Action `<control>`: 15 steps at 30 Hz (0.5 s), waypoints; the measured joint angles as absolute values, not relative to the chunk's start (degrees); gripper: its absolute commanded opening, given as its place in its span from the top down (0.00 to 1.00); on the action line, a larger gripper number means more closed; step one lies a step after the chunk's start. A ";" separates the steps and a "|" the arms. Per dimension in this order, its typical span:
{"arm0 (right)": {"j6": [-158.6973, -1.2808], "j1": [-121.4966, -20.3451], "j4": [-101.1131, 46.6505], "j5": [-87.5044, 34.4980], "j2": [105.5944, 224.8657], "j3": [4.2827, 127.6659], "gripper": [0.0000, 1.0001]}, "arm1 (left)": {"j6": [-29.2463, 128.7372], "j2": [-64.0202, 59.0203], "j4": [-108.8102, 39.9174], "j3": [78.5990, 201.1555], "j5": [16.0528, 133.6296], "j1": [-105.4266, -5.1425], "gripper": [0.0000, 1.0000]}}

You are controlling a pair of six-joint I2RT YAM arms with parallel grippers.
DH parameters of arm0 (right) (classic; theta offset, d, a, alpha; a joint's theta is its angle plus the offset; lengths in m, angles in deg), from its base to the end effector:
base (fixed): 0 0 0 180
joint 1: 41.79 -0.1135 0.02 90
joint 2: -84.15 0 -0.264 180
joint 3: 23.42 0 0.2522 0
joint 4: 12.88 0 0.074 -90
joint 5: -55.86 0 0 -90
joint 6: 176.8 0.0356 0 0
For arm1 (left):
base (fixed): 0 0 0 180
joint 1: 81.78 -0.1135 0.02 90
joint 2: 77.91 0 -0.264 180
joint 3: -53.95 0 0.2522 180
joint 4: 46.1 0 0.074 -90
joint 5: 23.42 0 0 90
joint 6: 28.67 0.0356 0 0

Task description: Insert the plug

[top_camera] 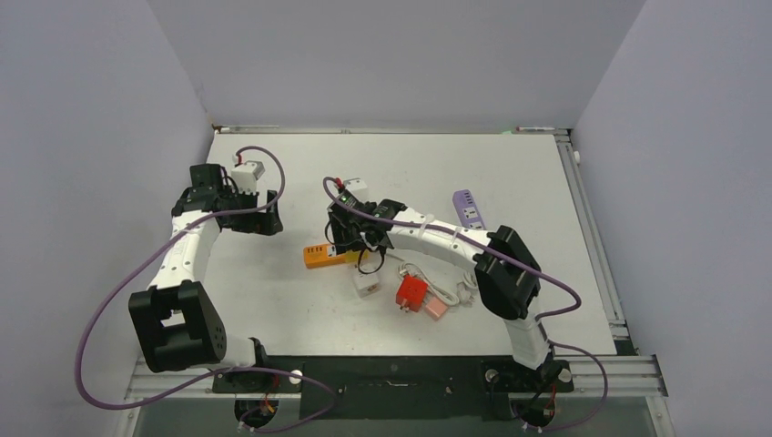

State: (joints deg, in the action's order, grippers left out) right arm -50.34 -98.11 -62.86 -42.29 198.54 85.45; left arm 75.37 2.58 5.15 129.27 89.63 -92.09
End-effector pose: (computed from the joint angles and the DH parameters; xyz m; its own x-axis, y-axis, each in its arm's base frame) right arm 0.2493 0.3649 0.2397 -0.8306 -0.1856 -0.5250 -0.3551 0.9028 0.2426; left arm 0.2845 0.0376 0.2622 -0.7834 0.0844 -0.6157 0.2458 0.9520 -0.1823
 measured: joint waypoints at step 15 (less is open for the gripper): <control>-48.04 -98.11 -64.61 -47.73 199.48 88.01 0.95 | 75.54 2.56 6.07 129.27 90.85 -92.09 0.04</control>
State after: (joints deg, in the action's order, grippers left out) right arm -48.04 -98.11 -64.61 -47.73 199.48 88.01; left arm 75.54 2.56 6.07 129.27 90.85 -92.09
